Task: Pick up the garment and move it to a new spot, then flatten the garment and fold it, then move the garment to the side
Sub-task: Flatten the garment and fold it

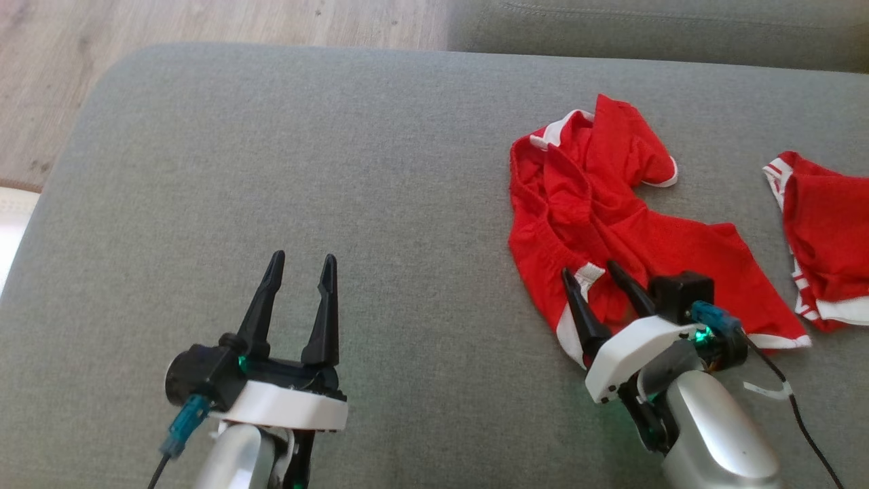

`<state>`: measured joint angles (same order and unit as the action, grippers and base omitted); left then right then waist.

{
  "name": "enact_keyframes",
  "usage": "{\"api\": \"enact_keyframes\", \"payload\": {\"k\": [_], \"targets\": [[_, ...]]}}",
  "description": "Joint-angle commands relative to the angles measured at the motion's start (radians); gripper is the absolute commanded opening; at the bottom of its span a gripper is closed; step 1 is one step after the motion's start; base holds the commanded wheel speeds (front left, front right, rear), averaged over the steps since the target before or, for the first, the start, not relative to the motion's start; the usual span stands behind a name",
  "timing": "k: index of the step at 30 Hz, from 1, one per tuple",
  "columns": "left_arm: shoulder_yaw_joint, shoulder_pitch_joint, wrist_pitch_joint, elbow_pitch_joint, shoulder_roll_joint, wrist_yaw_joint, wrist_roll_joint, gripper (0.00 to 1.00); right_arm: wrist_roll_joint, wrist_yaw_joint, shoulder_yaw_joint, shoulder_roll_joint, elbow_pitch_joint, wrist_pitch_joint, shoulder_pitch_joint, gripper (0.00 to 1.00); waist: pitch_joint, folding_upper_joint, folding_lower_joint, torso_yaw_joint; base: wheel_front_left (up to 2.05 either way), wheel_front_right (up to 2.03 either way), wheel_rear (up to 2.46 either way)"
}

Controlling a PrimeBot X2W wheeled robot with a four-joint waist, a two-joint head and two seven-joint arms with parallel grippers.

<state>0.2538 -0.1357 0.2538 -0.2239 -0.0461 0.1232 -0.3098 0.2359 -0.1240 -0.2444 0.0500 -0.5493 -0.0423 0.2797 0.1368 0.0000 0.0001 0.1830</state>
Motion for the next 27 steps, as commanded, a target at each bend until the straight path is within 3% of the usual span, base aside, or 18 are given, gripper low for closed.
{"api": "enact_keyframes", "payload": {"k": [1, 7, 9, 18, 27], "targets": [[-0.027, -0.036, 0.008, 0.027, -0.004, -0.004, -0.008, 1.0, -0.005, -0.007, -0.026, 0.0, 0.002, 0.003, 0.044, 1.0, 0.007, 0.0, -0.0001, 0.006, 0.0, 0.0, 0.0], [-0.024, -0.043, 0.008, 0.027, -0.004, -0.006, -0.012, 1.0, -0.001, -0.007, -0.051, 0.0, -0.063, -0.002, 0.078, 1.0, 0.017, 0.0, -0.0001, 0.012, 0.0, 0.0, 0.0], [-0.022, -0.046, 0.008, 0.026, -0.004, -0.007, -0.014, 1.0, 0.008, -0.007, -0.07, 0.0, -0.075, -0.015, 0.091, 0.0, 0.02, 0.0, -0.0001, 0.012, 0.0, 0.0, 0.0], [-0.018, -0.052, 0.008, 0.024, -0.004, -0.011, -0.024, 1.0, 0.031, -0.007, -0.223, 0.0, -0.036, -0.102, 0.157, 0.0, 0.019, 0.0, -0.0001, 0.011, 0.0, 0.0, 0.0], [-0.005, -0.057, 0.008, 0.019, -0.004, -0.011, -0.03, 1.0, 0.036, -0.007, -0.494, 0.0, -0.043, -0.053, 0.247, 0.0, 0.015, 0.0, -0.0001, 0.031, 0.0, 0.0, 0.0]]}}
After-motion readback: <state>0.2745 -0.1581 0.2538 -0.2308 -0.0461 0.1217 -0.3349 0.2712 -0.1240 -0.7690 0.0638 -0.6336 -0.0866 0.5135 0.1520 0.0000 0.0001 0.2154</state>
